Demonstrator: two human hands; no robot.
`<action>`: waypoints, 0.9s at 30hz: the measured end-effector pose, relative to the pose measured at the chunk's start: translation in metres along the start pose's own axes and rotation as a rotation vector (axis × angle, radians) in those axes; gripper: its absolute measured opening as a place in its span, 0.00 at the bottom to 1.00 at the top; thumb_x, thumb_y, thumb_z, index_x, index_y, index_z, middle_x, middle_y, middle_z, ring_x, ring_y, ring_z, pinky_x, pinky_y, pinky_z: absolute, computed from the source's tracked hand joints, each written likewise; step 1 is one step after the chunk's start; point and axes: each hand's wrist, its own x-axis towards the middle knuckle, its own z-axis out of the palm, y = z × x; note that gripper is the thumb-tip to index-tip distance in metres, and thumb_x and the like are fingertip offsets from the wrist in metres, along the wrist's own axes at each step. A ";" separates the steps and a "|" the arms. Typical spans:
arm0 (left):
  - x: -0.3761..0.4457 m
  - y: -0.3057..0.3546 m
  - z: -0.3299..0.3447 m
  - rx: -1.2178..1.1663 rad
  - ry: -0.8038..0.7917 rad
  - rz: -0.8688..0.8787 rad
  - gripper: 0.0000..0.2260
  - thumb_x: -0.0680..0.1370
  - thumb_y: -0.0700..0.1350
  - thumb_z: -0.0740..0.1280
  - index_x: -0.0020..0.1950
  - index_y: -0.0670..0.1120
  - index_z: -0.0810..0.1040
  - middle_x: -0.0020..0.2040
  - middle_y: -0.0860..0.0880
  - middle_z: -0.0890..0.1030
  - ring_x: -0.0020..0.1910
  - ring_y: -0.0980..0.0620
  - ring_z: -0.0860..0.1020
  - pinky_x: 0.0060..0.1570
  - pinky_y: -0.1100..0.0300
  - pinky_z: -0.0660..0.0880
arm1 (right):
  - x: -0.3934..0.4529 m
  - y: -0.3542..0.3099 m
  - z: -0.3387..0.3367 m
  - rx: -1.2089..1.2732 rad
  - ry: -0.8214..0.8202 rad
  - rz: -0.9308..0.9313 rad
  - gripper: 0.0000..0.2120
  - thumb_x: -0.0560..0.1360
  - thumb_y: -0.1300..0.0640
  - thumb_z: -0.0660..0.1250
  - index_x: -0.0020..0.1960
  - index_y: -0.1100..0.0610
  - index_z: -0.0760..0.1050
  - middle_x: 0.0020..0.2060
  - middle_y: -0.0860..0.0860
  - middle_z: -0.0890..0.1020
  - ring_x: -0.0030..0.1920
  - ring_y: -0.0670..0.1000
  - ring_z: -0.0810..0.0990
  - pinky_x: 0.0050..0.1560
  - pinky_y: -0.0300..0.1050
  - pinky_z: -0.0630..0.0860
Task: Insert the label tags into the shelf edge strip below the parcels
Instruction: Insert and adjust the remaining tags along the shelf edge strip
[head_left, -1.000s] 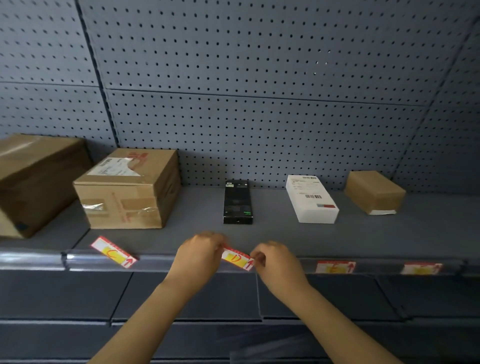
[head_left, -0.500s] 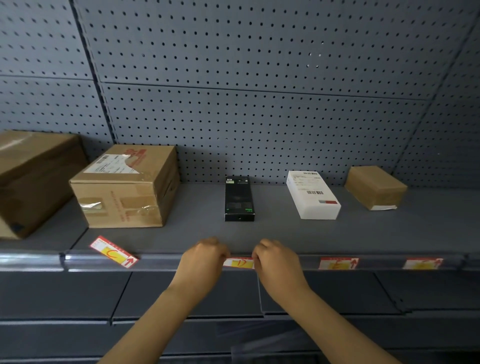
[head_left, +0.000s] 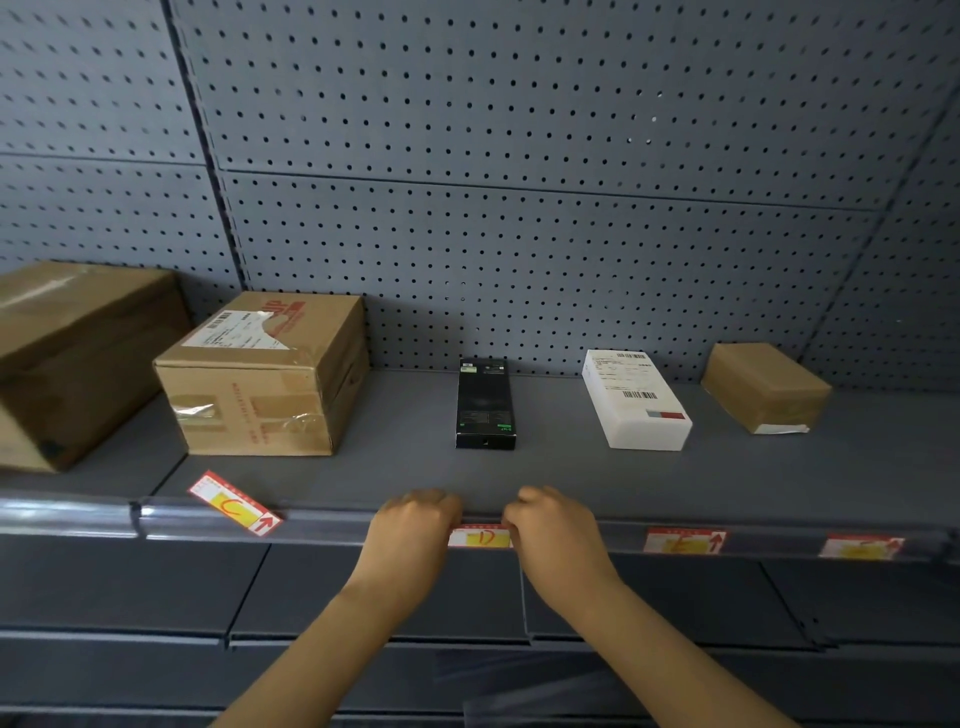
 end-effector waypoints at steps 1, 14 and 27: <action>-0.001 0.000 0.001 0.001 0.003 -0.011 0.07 0.74 0.34 0.63 0.45 0.45 0.78 0.46 0.46 0.81 0.44 0.46 0.78 0.43 0.55 0.74 | 0.000 0.000 0.000 -0.004 -0.003 -0.002 0.09 0.75 0.65 0.63 0.51 0.57 0.79 0.47 0.54 0.78 0.48 0.54 0.76 0.46 0.47 0.77; -0.011 -0.009 -0.004 -0.047 0.046 -0.033 0.12 0.75 0.38 0.64 0.55 0.50 0.80 0.52 0.49 0.80 0.51 0.48 0.78 0.50 0.57 0.75 | -0.007 0.017 0.000 0.327 0.186 0.077 0.07 0.76 0.55 0.66 0.51 0.51 0.81 0.47 0.46 0.82 0.44 0.45 0.80 0.44 0.37 0.78; -0.046 -0.064 -0.028 -0.148 0.186 -0.104 0.14 0.69 0.32 0.68 0.51 0.45 0.80 0.49 0.44 0.80 0.46 0.41 0.79 0.42 0.48 0.78 | 0.022 -0.074 0.007 0.457 0.345 -0.035 0.03 0.74 0.59 0.67 0.47 0.55 0.79 0.47 0.47 0.77 0.45 0.48 0.77 0.42 0.45 0.77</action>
